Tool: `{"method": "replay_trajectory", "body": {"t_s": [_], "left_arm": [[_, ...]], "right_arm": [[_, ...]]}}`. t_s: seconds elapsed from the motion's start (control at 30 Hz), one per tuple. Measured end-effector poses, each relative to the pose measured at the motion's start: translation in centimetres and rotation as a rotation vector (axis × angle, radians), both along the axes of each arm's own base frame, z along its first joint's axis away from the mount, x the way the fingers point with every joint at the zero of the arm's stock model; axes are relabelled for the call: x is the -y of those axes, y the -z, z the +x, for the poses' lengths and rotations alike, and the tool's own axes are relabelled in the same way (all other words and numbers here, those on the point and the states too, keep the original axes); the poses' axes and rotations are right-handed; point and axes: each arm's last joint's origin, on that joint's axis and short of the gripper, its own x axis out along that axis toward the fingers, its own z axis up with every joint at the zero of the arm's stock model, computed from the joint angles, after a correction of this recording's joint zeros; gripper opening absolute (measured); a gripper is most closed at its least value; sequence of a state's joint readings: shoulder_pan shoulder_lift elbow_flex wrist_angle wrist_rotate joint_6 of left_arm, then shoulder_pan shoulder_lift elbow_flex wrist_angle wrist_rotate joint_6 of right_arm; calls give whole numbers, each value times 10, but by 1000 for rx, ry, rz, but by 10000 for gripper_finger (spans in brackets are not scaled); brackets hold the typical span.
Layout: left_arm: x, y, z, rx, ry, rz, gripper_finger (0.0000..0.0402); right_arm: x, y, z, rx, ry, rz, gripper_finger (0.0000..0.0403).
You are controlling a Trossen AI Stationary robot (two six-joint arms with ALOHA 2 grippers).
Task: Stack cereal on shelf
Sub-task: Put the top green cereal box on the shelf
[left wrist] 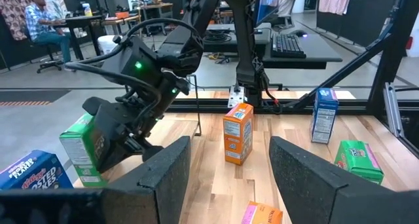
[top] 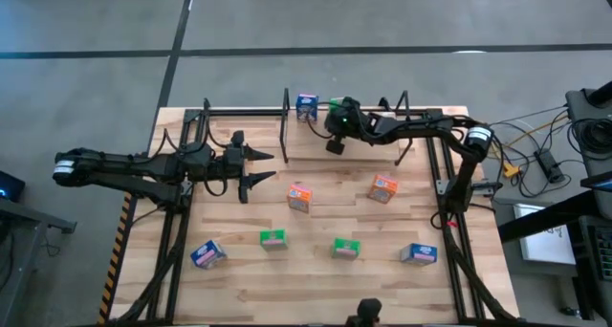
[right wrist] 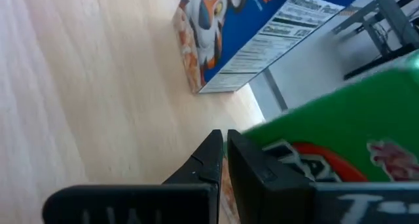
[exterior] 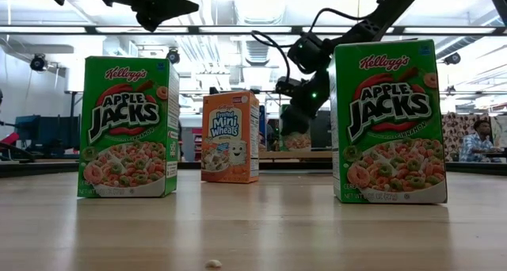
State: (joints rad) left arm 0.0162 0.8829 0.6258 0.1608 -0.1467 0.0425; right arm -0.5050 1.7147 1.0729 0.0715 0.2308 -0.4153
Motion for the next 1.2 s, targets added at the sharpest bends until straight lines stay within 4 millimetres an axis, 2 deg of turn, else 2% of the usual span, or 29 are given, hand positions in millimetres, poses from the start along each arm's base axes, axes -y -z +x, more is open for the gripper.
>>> {"method": "replay_trajectory", "body": {"t_s": [0.63,1.03,1.2], "left_arm": [[0,0,0,0,0,0,191],[0,0,0,0,0,0,191],[0,0,0,-4,0,0,191]], "right_arm": [[12,-1,-6,7,84,-34,13],[13,2,-9,-93,35,-68,13],[12,4,-14,-191,52,-101,13]]}}
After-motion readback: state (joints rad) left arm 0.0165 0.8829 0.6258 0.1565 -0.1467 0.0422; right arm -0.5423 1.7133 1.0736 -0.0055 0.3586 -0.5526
